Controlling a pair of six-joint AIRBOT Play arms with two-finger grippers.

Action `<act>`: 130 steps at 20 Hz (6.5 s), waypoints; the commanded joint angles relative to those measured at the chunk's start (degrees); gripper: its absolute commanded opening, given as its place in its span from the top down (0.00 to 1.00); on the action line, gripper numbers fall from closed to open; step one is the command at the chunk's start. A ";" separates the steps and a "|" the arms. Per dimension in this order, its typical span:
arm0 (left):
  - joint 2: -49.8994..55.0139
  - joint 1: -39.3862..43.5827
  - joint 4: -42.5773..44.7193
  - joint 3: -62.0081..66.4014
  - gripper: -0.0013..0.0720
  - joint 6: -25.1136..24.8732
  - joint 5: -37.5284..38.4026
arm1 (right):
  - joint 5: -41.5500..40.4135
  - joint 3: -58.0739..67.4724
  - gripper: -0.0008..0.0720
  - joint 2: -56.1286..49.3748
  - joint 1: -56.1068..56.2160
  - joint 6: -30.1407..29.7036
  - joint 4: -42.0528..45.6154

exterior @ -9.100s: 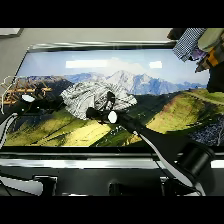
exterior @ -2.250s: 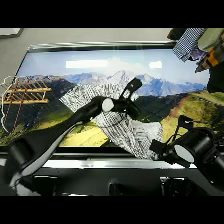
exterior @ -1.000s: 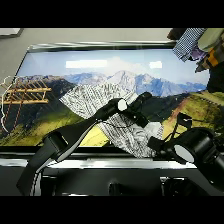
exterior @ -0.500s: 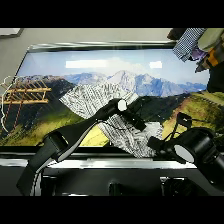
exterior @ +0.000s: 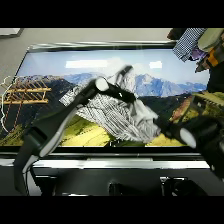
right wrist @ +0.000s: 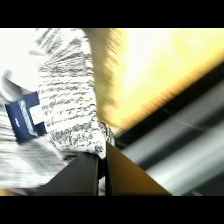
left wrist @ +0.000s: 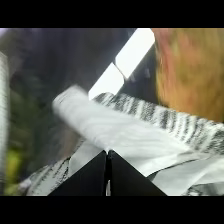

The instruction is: Fold the clothes and pants, and hang the long-sleeved shirts on hangers.

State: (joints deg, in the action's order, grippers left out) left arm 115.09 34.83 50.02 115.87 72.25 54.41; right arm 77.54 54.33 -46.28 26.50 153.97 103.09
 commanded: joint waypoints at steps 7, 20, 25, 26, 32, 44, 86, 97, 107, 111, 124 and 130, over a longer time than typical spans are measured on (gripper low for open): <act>-24.22 -16.13 8.24 0.04 0.93 1.14 -8.39 | -14.53 54.62 0.93 -31.71 -7.39 -35.43 -19.04; -55.49 -20.06 22.23 -0.22 0.93 15.23 7.45 | -23.67 68.19 0.93 -22.16 -2.97 -37.18 -23.98; -55.52 -17.62 22.25 -8.66 0.93 28.59 16.63 | -13.40 66.49 0.93 -22.49 -2.97 -37.90 -24.44; -55.49 -16.33 22.27 -12.02 0.93 30.95 16.46 | -10.58 65.68 0.93 -22.49 -2.97 -37.90 -24.35; -55.49 -5.18 22.34 -39.60 0.93 37.13 9.27 | 11.80 48.83 0.93 -22.71 -2.95 -40.76 -22.91; -52.13 9.88 22.25 -70.86 0.21 49.18 -12.17 | -7.10 -2.78 0.93 -12.26 -2.97 -34.73 -25.90; -21.20 0.02 17.86 -32.22 0.93 -14.84 10.75 | -6.80 -2.80 0.93 -12.83 -2.97 -30.03 -26.47; -28.02 -6.97 33.44 -4.74 0.93 13.14 12.48 | -4.44 28.13 0.93 -16.68 -11.56 -32.44 -24.90; -46.47 -7.54 43.12 4.26 0.93 23.06 7.41 | -9.40 67.49 0.93 -20.85 -4.26 -40.54 -26.03; -52.35 -5.75 42.99 4.20 0.93 23.45 6.84 | -12.70 67.49 0.93 -17.99 -2.62 -41.75 -25.75; -54.53 -0.57 50.84 -14.88 0.93 49.24 17.81 | 6.25 57.96 0.93 -21.97 -2.01 -46.51 -23.82; -54.55 0.98 50.99 -37.18 0.93 58.12 20.98 | 2.45 27.78 0.93 -19.02 14.56 -29.44 -5.14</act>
State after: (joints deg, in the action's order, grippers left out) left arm 60.58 35.18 100.27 88.42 124.75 73.36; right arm 80.84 94.56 -66.06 34.39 114.43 89.01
